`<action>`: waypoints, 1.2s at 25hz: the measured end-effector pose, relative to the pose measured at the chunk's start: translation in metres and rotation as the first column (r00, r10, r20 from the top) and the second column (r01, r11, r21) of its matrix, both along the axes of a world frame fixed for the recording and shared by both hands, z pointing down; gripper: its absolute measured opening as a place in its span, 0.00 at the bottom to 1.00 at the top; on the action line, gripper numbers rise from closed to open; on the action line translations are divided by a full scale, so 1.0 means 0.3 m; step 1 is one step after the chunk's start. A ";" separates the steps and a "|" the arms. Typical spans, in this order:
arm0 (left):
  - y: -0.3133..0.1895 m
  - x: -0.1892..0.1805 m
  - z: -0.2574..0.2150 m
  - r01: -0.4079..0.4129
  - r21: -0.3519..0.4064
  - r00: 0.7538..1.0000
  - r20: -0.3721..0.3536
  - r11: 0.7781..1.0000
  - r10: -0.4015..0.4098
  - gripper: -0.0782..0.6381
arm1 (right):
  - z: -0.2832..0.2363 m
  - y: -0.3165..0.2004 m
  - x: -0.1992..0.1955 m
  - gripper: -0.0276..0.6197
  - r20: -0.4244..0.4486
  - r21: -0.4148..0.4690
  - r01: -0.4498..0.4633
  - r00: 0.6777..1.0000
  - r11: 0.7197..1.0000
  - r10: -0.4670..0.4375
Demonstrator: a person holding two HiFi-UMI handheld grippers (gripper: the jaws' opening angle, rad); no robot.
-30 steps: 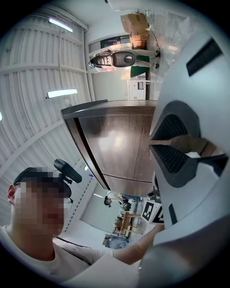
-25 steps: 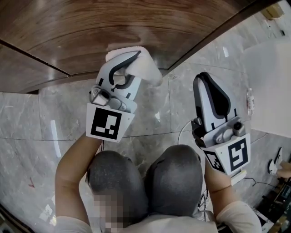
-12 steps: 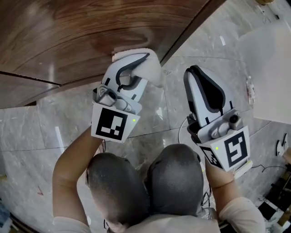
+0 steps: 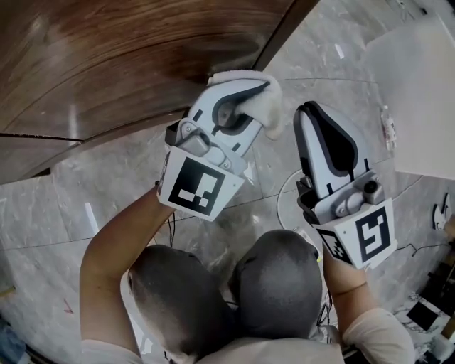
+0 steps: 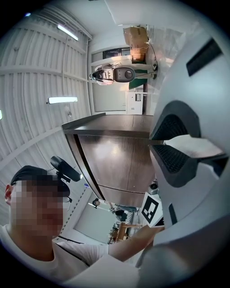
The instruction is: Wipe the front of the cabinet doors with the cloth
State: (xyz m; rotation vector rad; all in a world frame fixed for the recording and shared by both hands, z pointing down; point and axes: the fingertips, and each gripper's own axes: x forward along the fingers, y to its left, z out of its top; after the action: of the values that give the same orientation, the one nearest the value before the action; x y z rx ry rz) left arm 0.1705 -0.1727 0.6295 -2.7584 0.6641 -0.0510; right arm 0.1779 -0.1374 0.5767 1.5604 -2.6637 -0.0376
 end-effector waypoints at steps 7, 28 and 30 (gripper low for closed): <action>0.062 -0.076 -0.075 -0.012 -0.090 0.997 -0.083 0.996 0.005 0.18 | -0.038 0.019 -0.029 0.13 0.001 -0.043 -0.045 0.999 0.998 0.045; 0.193 -0.531 -0.716 0.255 -0.390 0.938 -0.123 0.885 -0.324 0.18 | -0.691 0.166 -0.341 0.13 -0.079 -0.156 0.021 0.996 0.988 -0.033; 0.202 -0.560 -0.794 0.275 -0.385 0.932 -0.119 0.881 -0.342 0.18 | -0.768 0.180 -0.357 0.13 -0.083 -0.156 0.027 0.996 0.987 -0.041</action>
State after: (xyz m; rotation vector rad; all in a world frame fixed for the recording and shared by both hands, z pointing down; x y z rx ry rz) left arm 0.0026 -0.1122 0.3912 -2.9963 1.2618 0.0152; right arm 0.0709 -0.0832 0.3462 1.4332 -2.5592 0.0958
